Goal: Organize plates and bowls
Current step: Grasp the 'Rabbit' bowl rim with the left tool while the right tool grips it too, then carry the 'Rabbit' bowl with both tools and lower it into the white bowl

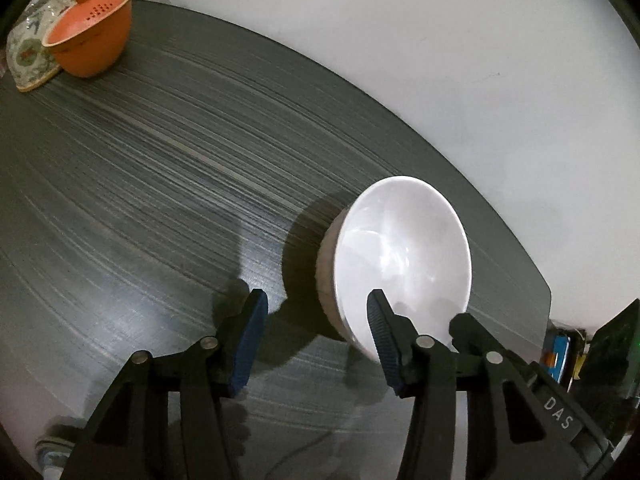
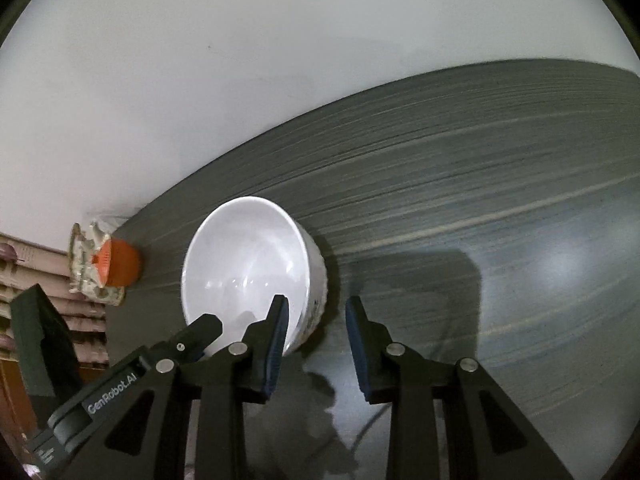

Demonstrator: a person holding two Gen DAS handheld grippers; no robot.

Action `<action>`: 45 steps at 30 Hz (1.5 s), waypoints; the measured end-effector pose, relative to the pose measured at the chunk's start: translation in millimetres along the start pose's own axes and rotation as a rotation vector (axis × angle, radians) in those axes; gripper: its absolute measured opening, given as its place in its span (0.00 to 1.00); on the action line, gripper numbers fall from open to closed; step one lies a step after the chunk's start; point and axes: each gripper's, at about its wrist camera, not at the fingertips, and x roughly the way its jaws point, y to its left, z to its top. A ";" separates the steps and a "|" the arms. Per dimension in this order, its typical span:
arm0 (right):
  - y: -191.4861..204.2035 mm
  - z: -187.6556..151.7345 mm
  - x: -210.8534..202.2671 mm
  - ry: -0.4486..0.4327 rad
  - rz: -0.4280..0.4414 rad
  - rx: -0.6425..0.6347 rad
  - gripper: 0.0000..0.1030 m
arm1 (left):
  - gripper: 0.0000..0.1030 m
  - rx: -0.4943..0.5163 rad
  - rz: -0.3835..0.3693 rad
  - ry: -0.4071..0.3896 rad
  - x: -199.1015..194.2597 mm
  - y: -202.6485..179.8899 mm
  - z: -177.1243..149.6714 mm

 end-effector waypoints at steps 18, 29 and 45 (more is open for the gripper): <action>2.4 -33.3 -18.4 0.002 0.038 -0.020 0.16 | 0.16 0.082 0.024 -0.022 -27.6 -4.0 -41.4; 4.5 -73.3 -95.4 -0.070 0.076 -0.069 0.16 | 0.16 0.182 0.055 -0.101 -104.6 -18.3 -88.1; -15.2 -153.5 -170.9 -0.138 0.066 -0.108 0.16 | 0.17 0.264 0.052 -0.105 -144.9 -36.6 -192.0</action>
